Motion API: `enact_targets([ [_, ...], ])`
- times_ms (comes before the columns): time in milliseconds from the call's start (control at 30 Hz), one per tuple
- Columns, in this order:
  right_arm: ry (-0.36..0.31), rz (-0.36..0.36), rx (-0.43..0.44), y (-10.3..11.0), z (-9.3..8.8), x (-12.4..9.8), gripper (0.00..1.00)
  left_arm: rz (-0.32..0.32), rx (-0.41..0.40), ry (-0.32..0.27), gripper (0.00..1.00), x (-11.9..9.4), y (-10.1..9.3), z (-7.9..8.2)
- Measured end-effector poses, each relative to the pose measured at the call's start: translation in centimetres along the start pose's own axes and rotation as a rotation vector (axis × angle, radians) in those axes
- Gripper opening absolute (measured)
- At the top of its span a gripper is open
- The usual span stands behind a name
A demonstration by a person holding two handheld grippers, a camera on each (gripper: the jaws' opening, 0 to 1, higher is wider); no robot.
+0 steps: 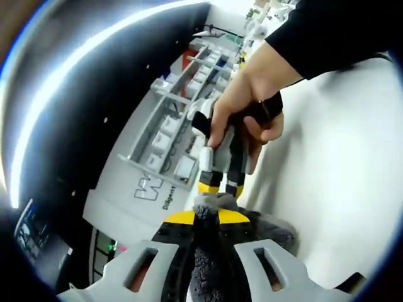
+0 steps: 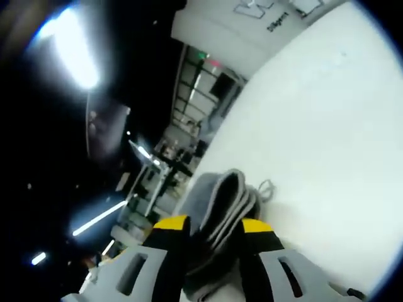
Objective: Open the folded towel by lifting each exposed corner and separating the folded layers until the towel lies flat within the target outline without major curled edges
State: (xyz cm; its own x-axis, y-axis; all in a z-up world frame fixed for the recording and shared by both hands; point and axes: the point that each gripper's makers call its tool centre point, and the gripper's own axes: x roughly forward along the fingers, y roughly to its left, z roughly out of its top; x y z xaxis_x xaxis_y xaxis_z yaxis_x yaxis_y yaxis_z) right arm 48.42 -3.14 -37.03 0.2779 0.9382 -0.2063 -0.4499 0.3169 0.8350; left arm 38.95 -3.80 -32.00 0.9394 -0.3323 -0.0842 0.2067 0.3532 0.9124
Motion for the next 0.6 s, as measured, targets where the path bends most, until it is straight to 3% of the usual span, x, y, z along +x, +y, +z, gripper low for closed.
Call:
enact_targets([
  [233,-0.025,0.0,0.03,-0.29,-0.1,0.18,0.11,-0.015,-0.001,-0.004,0.09,-0.12,-0.47,-0.05],
  [600,-0.032,0.012,0.031,0.15,-0.2,0.4,0.08,-0.023,-0.003,-0.007,0.08,-0.16,-0.57,-0.05],
])
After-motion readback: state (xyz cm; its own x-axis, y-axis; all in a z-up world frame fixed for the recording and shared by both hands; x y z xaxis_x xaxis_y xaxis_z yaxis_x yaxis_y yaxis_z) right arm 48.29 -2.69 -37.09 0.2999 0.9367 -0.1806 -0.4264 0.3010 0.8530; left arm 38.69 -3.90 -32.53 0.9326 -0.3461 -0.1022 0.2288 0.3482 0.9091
